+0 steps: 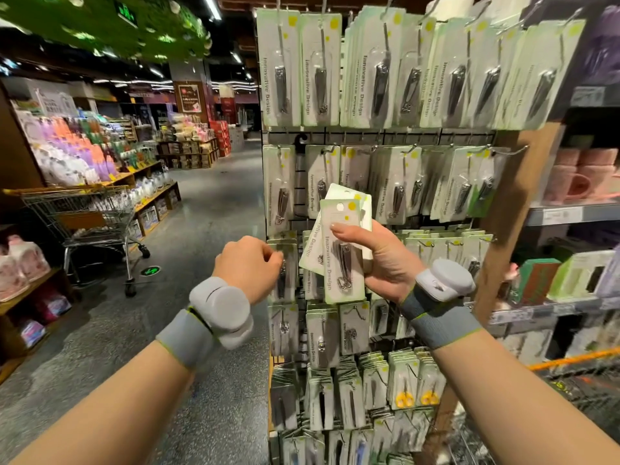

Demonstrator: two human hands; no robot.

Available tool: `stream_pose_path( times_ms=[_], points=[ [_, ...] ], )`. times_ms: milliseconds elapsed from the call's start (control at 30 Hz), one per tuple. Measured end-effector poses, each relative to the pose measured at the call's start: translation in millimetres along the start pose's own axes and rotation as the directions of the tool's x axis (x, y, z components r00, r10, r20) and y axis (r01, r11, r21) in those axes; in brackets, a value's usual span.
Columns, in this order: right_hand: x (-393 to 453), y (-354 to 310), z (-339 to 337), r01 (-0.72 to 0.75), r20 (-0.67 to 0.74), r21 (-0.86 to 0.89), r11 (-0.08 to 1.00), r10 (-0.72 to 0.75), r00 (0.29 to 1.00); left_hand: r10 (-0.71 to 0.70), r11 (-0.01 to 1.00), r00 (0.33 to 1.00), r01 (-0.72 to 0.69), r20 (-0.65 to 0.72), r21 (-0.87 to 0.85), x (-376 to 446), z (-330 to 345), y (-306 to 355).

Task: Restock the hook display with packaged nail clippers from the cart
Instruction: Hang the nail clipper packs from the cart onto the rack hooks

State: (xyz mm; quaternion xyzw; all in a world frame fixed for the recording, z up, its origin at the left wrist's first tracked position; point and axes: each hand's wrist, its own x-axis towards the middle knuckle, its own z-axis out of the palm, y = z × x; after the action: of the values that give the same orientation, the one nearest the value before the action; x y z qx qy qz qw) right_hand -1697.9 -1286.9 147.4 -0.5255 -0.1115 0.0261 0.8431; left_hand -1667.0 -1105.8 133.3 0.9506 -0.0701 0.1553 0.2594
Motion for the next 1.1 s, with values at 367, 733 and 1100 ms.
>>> stream_pose_path(
  times_ms=[367, 733, 1100],
  points=[
    [-16.2, -8.2, 4.7, 0.066, -0.079, 0.062, 0.996, -0.061, 0.995, 0.242, 0.886, 0.967, -0.186, 0.079, -0.425, -15.3, -14.9, 48.2],
    [-23.6, -9.9, 12.1, 0.015, -0.165, 0.092, 0.996, 0.000, 0.986, 0.257, 0.915, 0.966, -0.243, 0.000, -0.322, -24.8, -16.9, 58.1],
    [-23.4, -25.7, 24.0, -0.030, -0.196, -0.021, 0.999, 0.025, 0.980, 0.230, 0.819, 0.968, -0.138, 0.098, -0.556, -22.8, -30.9, 56.3]
  ],
)
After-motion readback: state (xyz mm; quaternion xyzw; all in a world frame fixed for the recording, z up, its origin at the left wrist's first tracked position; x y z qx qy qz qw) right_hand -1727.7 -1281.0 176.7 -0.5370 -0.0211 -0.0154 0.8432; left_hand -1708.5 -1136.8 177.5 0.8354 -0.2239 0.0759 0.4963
